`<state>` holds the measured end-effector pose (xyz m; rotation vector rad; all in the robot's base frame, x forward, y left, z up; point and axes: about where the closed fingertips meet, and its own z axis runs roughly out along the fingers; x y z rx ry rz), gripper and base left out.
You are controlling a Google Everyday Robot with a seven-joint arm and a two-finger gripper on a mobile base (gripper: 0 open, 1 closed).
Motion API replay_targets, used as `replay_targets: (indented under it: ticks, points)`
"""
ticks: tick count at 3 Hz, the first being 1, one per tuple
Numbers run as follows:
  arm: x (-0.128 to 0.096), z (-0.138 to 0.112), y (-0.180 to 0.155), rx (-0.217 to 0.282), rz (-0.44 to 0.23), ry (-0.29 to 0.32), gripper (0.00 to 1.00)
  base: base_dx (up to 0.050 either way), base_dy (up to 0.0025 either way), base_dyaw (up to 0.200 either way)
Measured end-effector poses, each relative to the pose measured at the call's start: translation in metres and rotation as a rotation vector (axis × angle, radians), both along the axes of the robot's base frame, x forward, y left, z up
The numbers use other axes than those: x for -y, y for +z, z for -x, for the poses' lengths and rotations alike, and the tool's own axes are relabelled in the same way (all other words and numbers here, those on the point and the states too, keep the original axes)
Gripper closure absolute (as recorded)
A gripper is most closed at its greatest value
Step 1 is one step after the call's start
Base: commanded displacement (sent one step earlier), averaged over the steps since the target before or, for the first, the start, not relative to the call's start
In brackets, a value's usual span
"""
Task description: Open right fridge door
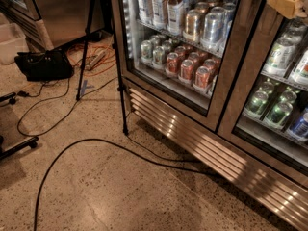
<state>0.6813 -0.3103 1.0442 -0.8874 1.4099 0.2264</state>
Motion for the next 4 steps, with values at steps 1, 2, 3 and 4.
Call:
replay_targets:
  ticks: [1,2,3,4]
  points:
    - [0.0011,-0.0004,0.0004,-0.002,0.001,-0.004,1.0,0.0,0.00001,0.2]
    - [0.0011,-0.0004,0.0004,-0.002,0.001,-0.004,1.0,0.0,0.00006,0.197]
    - [0.0011,-0.0004,0.0004,-0.002,0.001,-0.004,1.0,-0.042,-0.00226,0.108]
    - [0.005,0.0005,0.0014,-0.002,0.001,-0.004,1.0,0.0,0.0,0.0]
